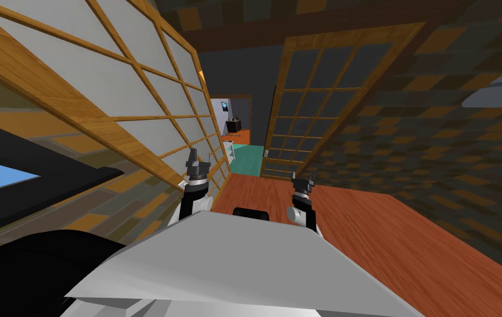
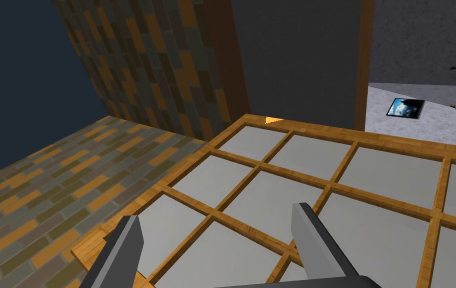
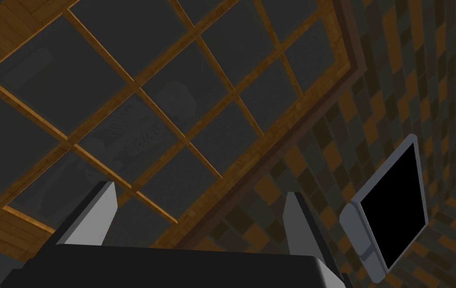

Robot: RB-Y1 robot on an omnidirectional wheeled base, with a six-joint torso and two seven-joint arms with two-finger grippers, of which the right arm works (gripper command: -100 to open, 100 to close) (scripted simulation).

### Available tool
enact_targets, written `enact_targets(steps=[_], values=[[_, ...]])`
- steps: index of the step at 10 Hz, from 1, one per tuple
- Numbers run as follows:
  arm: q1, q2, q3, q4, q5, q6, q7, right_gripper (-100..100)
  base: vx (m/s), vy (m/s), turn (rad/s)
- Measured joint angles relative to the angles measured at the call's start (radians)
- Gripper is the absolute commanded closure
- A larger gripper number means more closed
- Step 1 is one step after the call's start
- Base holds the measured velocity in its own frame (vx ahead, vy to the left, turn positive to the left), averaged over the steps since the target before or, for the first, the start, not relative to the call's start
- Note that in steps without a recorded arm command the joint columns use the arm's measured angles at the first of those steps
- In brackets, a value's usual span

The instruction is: Pull the door open

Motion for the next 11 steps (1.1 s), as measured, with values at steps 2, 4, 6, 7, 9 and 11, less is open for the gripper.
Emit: enact_targets(steps=[2,4,6,7,9,11], values=[[-0.018,-0.006,0.002,0.061,-0.028,-0.021,-0.042,-100,0.092,-0.012,0.195],[-0.037,-0.008,0.002,0.11,-0.057,-0.032,-0.082,-100,0.107,-0.015,0.2],[-0.039,-0.013,0.009,0.157,-0.084,-0.053,-0.125,-100,0.106,-0.032,0.164],[-0.047,-0.014,0.011,0.185,-0.098,-0.064,-0.146,-100,0.109,-0.024,0.188],[-0.067,-0.013,0.016,0.247,-0.124,-0.084,-0.185,-100,0.098,-0.027,0.182],[-0.08,-0.023,0.015,0.298,-0.154,-0.1,-0.231,-100,0.097,-0.022,0.182]])
